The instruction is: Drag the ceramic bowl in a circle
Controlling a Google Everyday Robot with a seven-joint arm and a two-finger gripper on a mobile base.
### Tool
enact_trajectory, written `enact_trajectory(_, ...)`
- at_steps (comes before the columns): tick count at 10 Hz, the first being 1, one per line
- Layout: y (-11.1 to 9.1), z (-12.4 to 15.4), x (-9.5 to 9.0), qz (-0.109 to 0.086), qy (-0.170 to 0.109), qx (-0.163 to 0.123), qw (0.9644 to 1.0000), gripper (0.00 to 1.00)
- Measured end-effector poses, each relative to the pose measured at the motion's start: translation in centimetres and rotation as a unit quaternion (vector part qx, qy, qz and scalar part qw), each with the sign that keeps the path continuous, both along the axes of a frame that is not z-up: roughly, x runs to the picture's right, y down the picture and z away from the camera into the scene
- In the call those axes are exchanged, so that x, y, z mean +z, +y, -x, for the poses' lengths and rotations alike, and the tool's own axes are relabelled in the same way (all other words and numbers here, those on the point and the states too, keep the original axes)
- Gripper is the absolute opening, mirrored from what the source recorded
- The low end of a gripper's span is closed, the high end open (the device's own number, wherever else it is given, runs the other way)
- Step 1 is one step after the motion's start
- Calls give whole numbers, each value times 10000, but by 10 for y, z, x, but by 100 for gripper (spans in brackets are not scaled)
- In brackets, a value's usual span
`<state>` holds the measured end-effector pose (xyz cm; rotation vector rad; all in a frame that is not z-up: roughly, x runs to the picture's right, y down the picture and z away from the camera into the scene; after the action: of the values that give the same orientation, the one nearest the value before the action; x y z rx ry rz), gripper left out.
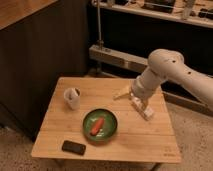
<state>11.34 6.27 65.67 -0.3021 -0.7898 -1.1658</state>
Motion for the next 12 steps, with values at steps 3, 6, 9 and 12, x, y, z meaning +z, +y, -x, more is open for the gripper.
enact_trajectory(3,0,0,0,0,0,0,10000,80)
enact_trajectory(6,0,0,0,0,0,0,10000,80)
enact_trajectory(9,14,9,16,-7,2,-50,10000,80)
enact_trajectory(12,36,23,44,-35,-59,-110,9999,80)
